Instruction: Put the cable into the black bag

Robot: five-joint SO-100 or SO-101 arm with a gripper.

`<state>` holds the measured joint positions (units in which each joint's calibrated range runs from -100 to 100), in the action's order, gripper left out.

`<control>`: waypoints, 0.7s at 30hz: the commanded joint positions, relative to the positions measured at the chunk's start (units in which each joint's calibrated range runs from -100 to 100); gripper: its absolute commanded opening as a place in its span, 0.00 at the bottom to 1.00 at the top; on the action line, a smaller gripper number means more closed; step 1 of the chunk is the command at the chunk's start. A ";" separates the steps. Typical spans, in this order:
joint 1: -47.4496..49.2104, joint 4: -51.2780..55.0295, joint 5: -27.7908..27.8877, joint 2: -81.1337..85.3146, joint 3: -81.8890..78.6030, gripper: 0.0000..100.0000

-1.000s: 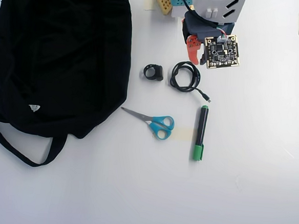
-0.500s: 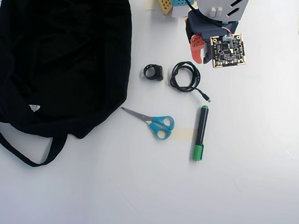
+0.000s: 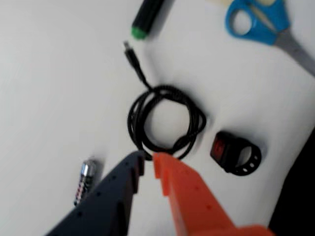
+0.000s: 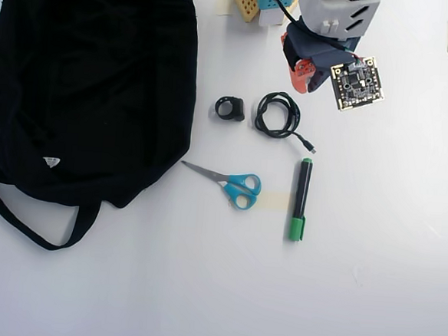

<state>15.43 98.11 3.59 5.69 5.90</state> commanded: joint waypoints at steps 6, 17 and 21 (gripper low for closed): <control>0.20 0.68 3.28 1.20 -2.30 0.03; 0.28 -4.23 5.01 1.12 -9.04 0.03; 0.05 -9.57 5.85 1.12 -12.46 0.03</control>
<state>15.36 92.19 8.77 5.69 -5.35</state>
